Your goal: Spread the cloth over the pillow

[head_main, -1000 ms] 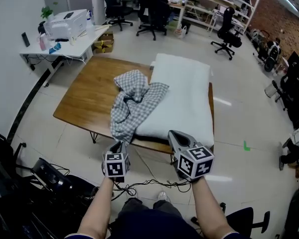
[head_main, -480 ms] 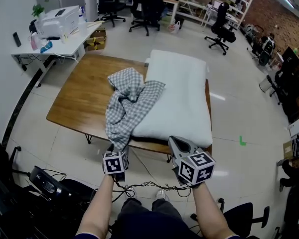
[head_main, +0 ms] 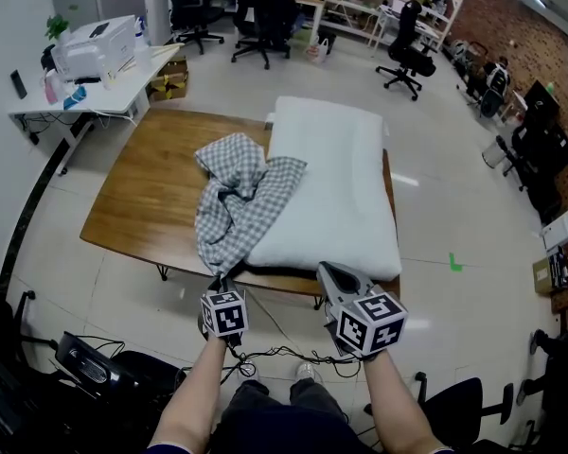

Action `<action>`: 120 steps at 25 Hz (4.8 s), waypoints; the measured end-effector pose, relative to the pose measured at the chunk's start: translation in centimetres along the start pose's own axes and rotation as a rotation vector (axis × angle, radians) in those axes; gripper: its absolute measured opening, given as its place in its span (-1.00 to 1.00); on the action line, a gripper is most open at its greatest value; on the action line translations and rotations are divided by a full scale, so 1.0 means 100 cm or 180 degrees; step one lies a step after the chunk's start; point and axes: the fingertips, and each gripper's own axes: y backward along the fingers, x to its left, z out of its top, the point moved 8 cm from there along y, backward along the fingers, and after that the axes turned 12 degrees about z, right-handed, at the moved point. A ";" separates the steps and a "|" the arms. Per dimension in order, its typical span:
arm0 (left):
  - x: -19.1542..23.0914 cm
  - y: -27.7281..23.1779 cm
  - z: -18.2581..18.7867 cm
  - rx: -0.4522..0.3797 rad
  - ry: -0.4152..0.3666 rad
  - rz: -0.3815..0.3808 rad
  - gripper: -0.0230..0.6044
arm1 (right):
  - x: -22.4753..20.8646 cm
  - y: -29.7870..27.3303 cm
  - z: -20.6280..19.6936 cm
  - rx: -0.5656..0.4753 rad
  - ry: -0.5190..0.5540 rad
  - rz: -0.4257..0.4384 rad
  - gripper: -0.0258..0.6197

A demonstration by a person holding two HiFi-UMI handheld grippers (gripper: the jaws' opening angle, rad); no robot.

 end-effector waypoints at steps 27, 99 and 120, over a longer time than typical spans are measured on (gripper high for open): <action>0.015 0.029 0.077 -0.0498 0.0109 0.0106 -0.89 | -0.181 -0.185 0.097 0.0612 0.0178 0.0018 -0.22; -0.012 0.196 0.465 -0.2480 0.0149 -0.1330 -0.89 | -0.146 0.176 0.325 -0.1523 0.1030 -0.1540 -0.87; 0.012 0.323 0.552 -0.3116 0.0027 -0.1358 -0.88 | -0.065 0.265 0.441 -0.1938 0.1542 -0.1846 -0.87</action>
